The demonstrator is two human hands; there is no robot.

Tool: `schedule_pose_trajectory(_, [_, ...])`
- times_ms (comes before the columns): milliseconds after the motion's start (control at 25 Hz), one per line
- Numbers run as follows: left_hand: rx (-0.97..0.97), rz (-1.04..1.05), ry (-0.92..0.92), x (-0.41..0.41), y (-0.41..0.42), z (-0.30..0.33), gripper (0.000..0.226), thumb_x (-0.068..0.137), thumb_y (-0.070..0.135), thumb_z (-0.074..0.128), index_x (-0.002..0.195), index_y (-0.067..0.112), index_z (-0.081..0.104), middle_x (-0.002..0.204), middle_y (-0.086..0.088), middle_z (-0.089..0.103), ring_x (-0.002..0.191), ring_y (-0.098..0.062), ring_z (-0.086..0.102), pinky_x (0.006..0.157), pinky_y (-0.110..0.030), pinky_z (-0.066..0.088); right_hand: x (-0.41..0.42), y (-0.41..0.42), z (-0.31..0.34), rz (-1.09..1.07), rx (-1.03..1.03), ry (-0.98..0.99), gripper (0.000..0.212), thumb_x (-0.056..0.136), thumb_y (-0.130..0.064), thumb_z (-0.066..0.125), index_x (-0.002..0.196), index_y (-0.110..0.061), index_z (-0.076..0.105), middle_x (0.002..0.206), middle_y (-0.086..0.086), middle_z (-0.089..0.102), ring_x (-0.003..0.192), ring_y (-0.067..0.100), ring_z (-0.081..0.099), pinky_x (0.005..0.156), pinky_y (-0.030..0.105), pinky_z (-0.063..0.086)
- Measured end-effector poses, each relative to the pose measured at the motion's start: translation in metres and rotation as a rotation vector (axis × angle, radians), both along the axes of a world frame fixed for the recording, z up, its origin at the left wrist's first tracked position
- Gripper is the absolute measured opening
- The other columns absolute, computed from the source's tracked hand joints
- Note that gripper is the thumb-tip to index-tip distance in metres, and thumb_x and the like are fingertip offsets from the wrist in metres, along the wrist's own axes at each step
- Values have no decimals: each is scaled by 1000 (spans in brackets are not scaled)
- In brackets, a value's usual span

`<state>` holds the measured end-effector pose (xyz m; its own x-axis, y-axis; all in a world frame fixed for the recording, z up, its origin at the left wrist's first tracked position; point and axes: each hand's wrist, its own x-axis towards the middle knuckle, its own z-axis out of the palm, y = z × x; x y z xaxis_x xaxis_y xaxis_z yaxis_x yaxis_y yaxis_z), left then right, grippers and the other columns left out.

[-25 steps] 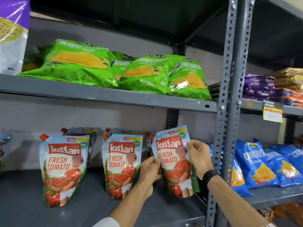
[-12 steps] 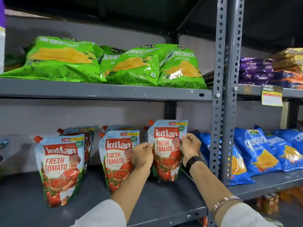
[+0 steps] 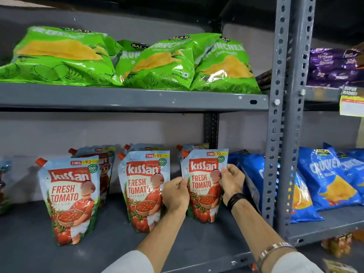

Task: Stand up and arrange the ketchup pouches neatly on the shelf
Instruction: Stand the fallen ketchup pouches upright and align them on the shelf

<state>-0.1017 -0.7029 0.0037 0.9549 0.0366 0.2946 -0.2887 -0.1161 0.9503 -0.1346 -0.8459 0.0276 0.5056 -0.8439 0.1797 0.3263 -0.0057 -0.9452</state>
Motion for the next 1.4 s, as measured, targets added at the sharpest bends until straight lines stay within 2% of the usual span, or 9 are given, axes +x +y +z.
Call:
schedule_pose_trajectory(160, [-15,-64,-21,5,4,-7,40,97,20,58,63,0,54,68,-24,63,63,-24,52,59,-37,42,-7,-2,-8,71,-58,-6,22,101,-14,48,92,-15,69,101,10,77,88,23,74,78,42,63])
schedule_pose_trajectory(240, [5,-110,-43,1,8,-12,28,98,17,57,71,9,62,71,-10,65,69,-20,58,62,-36,47,-11,1,-19,114,-82,11,19,101,-16,48,102,-15,67,104,6,76,93,21,73,81,42,63])
schedule_pose_trajectory(320, [26,-197,-10,-8,10,-18,14,98,13,58,98,15,72,97,0,75,88,-16,68,79,-36,59,-15,4,-33,133,-129,67,20,100,-17,45,108,-16,64,108,4,73,96,20,71,83,42,61])
schedule_pose_trajectory(440, [223,-261,-10,-17,14,-31,35,92,0,56,121,14,67,116,-5,75,105,-21,68,96,-38,56,-24,0,-51,124,-248,264,27,94,-7,45,108,-13,68,108,7,75,92,19,70,82,37,60])
schedule_pose_trajectory(520, [452,-237,-60,-18,17,-38,46,87,-1,57,128,19,62,106,-6,76,100,-25,69,90,-39,58,-31,-6,-65,177,-369,434,25,86,-1,51,100,-12,69,105,9,75,90,21,68,78,31,54])
schedule_pose_trajectory(640, [617,-163,-145,-19,20,-43,40,85,7,66,122,21,61,83,4,70,82,-21,68,73,-32,54,-38,-10,-79,169,-556,567,13,84,-5,58,90,-14,66,100,10,75,95,28,66,79,31,51])
schedule_pose_trajectory(840, [699,-65,-272,-18,20,-42,10,87,10,56,85,17,63,75,-2,68,78,-30,68,69,-41,57,-32,-11,-76,-22,-642,600,12,81,-5,55,76,-11,63,86,13,73,83,33,67,72,37,57])
schedule_pose_trajectory(1040, [673,-61,-234,-11,20,-43,11,85,5,59,79,14,63,76,-6,70,75,-28,66,70,-47,60,-32,-11,-75,-100,-659,633,15,80,-1,55,73,-12,61,78,8,69,78,31,64,69,37,55])
schedule_pose_trajectory(1400, [688,-83,-193,-7,20,-41,10,84,9,67,83,19,65,78,1,69,75,-20,66,68,-39,60,-38,-6,-70,-53,-673,635,19,81,2,50,68,-12,53,71,5,63,73,29,61,64,33,49])
